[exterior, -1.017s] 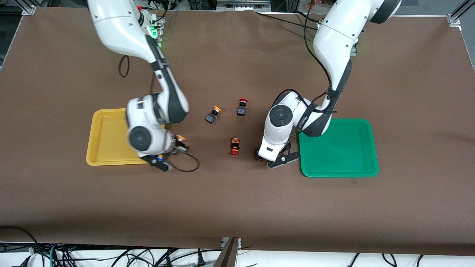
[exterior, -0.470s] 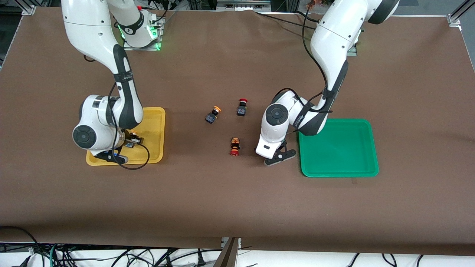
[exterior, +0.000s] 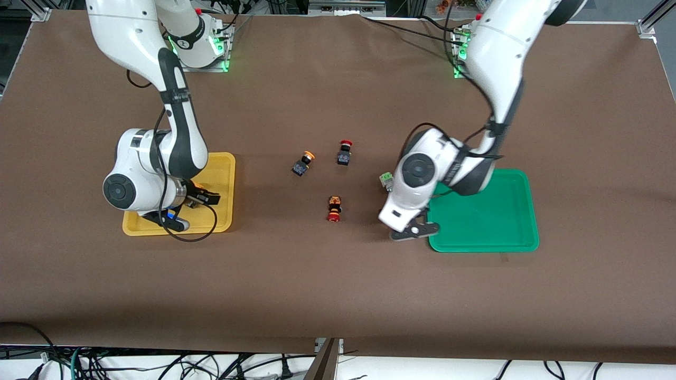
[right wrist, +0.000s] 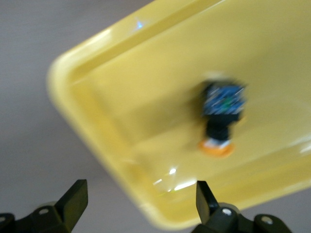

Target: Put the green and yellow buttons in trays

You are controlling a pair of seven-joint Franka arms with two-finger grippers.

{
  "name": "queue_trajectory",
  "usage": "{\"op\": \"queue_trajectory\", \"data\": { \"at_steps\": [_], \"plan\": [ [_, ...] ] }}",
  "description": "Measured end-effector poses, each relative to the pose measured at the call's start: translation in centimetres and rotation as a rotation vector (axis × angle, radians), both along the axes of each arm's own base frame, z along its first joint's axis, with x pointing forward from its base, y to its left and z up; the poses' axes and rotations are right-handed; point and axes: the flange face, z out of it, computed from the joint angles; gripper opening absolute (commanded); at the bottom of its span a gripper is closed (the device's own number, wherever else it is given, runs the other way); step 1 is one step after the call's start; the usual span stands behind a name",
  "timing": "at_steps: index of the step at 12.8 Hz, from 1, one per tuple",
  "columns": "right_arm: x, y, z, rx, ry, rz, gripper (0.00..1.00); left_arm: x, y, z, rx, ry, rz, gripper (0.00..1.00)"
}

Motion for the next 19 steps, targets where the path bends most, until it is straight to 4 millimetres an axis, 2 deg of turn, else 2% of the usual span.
{"op": "queue_trajectory", "data": {
  "at_steps": [2, 4, 7, 8, 9, 11, 12, 13, 14, 15, 16, 17, 19],
  "plan": [
    [-1.1, 6.3, 0.8, 0.029, 0.017, -0.112, 0.98, 0.4, 8.1, 1.7, 0.003, 0.055, -0.175, 0.00],
    [-3.3, 13.0, -0.1, 0.073, 0.044, -0.190, 0.98, -0.9, 15.4, 1.2, 0.007, 0.119, -0.255, 0.00],
    [-7.2, 20.8, -3.1, 0.045, 0.020, -0.226, 0.98, -3.6, 22.1, -0.7, 0.024, 0.187, -0.223, 0.00],
    [-8.6, 22.3, -4.4, 0.025, 0.012, -0.220, 0.98, -4.3, 23.8, -1.6, 0.026, 0.181, -0.216, 0.00],
    [-9.7, 23.0, -5.5, 0.010, 0.013, -0.220, 0.98, -5.1, 25.4, -2.8, 0.028, 0.162, -0.222, 0.00],
    [-10.8, 23.1, -7.1, 0.018, 0.025, -0.246, 0.97, -7.1, 28.4, -5.6, 0.027, 0.126, -0.235, 0.00],
    [-11.4, 22.9, -7.9, 0.022, 0.020, -0.261, 0.88, -7.9, 29.4, -6.5, 0.025, 0.117, -0.234, 0.10],
    [-12.1, 23.0, -8.7, 0.021, 0.011, -0.264, 0.69, -8.1, 29.9, -6.7, 0.021, 0.112, -0.227, 0.46],
    [-12.8, 23.3, -9.4, 0.019, 0.006, -0.262, 0.44, -7.9, 30.0, -6.5, 0.012, 0.102, -0.213, 0.99],
    [-13.1, 23.5, -9.5, 0.023, 0.000, -0.261, 0.19, -7.3, 29.8, -6.0, -0.005, 0.087, -0.195, 1.00],
    [-13.0, 23.6, -8.9, 0.032, -0.004, -0.261, 0.00, -6.6, 29.2, -5.2, -0.027, 0.072, -0.176, 1.00],
    [-12.8, 23.6, -8.4, 0.039, -0.006, -0.262, 0.00, -5.6, 28.1, -4.1, -0.060, 0.058, -0.155, 1.00],
    [-12.0, 22.3, -7.0, 0.043, 0.010, -0.254, 0.00, -3.8, 23.7, -1.7, -0.141, 0.028, -0.090, 1.00]
  ]
}}
